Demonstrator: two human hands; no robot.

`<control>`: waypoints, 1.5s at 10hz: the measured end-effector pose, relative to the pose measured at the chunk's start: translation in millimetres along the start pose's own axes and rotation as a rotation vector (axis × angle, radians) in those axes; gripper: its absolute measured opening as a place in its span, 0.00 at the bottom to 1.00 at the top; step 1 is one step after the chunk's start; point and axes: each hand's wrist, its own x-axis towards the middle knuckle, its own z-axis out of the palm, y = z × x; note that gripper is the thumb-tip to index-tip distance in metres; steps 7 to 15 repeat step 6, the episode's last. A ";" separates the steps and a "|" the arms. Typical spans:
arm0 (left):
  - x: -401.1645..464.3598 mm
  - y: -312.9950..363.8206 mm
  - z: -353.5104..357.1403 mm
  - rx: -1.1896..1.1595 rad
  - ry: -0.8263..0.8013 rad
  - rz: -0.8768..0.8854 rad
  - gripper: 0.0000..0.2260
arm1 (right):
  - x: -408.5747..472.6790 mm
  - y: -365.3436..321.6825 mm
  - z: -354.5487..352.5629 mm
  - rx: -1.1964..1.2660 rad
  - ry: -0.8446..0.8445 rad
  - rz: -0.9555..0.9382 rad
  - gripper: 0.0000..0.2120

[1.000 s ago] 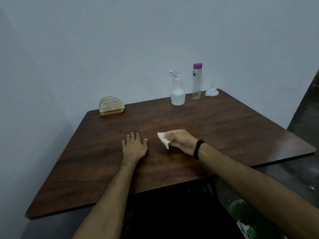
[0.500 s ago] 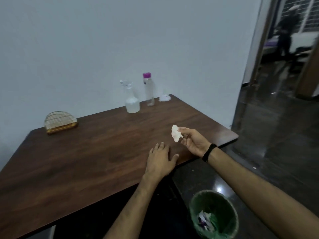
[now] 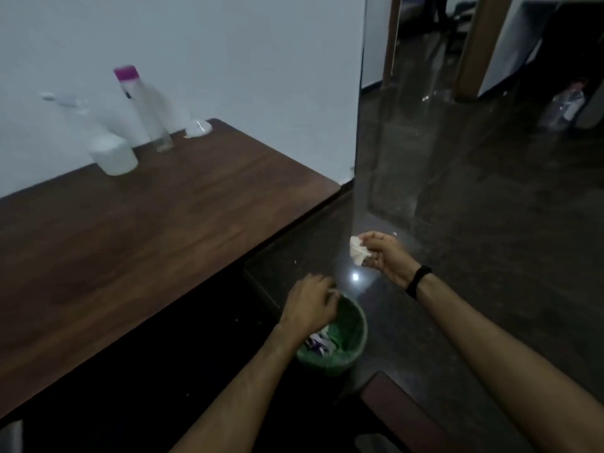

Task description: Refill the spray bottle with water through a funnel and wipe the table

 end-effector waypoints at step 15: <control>-9.6 -78.3 99.5 -0.207 -0.369 -0.469 0.15 | 83.8 179.4 7.0 -1.159 -0.117 0.418 0.19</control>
